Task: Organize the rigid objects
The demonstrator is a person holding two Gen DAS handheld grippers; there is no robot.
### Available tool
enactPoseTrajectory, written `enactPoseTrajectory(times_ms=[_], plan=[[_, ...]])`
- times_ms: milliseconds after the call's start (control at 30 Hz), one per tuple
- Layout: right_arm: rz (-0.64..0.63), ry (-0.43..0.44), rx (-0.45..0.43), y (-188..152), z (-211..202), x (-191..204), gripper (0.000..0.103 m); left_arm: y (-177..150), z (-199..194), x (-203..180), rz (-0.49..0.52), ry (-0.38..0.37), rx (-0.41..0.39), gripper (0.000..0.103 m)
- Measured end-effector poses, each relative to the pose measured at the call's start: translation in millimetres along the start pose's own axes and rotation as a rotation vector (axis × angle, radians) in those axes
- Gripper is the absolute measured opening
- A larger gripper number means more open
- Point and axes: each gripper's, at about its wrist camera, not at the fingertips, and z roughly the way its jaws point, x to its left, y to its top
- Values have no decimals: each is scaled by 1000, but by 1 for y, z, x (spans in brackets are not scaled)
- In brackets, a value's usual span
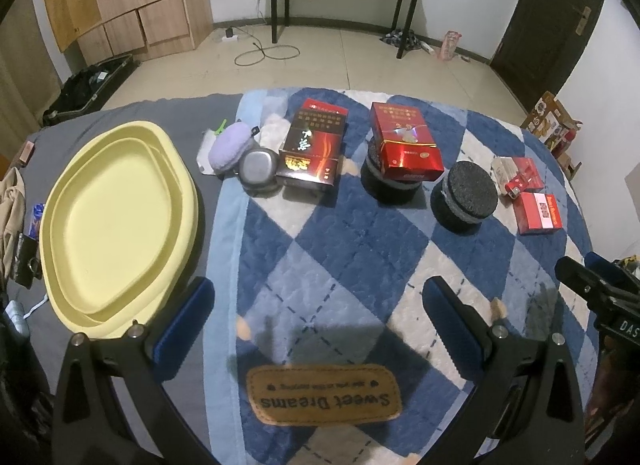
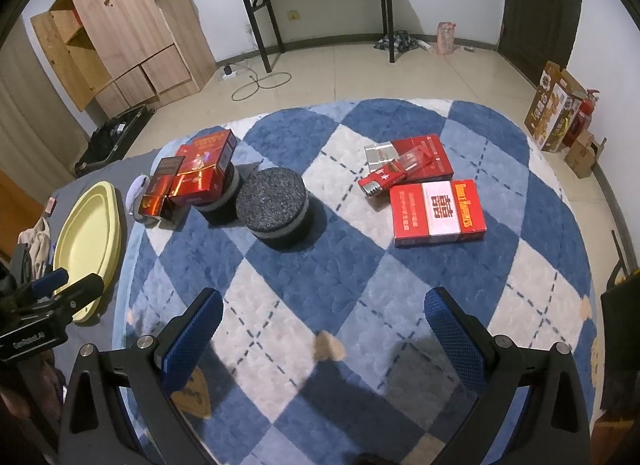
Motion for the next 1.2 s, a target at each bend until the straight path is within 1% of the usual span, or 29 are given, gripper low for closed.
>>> enactPoseTrajectory(times_ms=[233, 367, 667, 800, 1200], plan=[[3, -5, 3, 2, 4, -1, 103, 1, 3, 4, -5, 3, 3, 103], [7, -6, 2, 3, 5, -2, 103, 1, 4, 2, 10, 7, -1, 103], [9, -14, 19, 2, 9, -5, 103, 4, 1, 6, -2, 3, -6, 103], [14, -19, 26, 2, 10, -7, 103, 4, 0, 6, 17, 8, -10, 103], [18, -31, 33, 0, 11, -8, 103, 4, -1, 18, -6, 2, 1, 103]])
